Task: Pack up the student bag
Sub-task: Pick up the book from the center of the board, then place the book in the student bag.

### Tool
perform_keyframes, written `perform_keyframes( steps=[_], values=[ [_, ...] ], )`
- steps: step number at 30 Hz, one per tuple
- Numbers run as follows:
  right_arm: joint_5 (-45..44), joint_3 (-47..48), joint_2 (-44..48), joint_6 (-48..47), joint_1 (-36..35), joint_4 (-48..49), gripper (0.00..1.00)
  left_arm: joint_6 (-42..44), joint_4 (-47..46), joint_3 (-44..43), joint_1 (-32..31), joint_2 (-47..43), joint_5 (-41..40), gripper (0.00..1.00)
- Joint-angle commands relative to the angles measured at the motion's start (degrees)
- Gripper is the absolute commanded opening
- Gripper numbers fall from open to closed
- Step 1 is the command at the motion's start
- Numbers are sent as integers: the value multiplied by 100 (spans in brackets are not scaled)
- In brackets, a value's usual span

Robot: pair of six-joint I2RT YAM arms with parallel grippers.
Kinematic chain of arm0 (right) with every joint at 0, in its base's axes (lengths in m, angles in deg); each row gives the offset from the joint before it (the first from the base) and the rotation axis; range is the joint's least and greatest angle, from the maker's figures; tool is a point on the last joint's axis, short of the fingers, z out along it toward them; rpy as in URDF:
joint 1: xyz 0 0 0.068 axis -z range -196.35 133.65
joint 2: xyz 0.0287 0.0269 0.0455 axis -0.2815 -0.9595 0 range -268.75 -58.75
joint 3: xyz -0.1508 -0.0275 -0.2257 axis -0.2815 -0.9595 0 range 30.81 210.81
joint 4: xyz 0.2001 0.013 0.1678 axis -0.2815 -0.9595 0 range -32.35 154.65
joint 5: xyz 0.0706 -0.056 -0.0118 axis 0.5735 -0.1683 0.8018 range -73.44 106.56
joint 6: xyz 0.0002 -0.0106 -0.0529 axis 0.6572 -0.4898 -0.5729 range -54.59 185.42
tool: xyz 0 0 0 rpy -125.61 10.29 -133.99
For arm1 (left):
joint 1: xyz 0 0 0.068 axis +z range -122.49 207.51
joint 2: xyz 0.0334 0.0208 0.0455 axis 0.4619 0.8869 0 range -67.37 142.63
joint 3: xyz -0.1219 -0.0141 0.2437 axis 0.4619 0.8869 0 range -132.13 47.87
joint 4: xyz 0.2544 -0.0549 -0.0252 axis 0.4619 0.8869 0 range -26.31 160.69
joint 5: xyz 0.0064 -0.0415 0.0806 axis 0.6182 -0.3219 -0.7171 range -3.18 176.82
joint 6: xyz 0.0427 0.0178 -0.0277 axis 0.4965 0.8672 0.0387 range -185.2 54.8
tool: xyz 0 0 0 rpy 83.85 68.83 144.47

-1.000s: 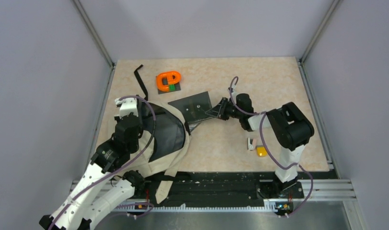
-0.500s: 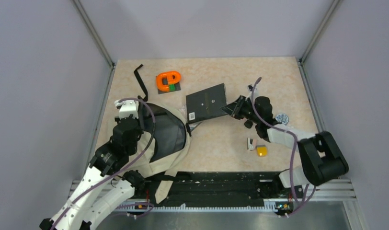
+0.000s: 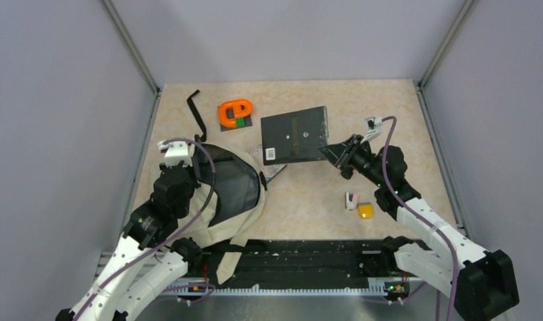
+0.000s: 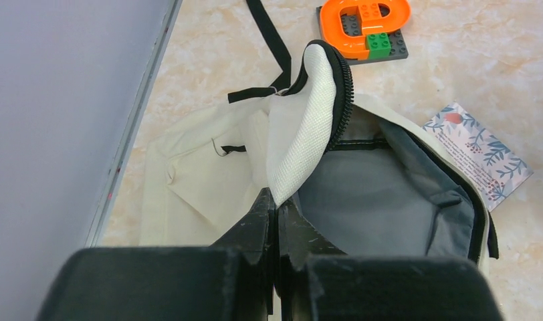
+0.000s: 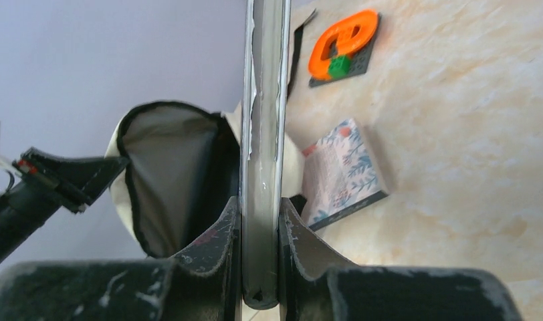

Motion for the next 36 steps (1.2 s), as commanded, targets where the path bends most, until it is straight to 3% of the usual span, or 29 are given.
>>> perform_keyframes(
  steps=[1, 11, 18, 25, 36],
  values=[
    [57, 65, -75, 334, -732, 871, 0, 53, -589, -14, 43, -160, 56, 0],
    [-627, 766, -1782, 68, -2634, 1660, 0, 99, -742, 75, 62, -357, -34, 0],
    [-660, 1368, -3197, 524, -2977, 2721, 0, 158, -849, 145, 68, -446, 23, 0],
    [-828, 1846, -4005, 1114, -3019, 3510, 0, 177, -906, 180, 69, -471, 134, 0],
    [-1173, 3231, -5703, 936, -3639, 3124, 0, 227, -945, 198, 82, -464, 192, 0]
  ],
)
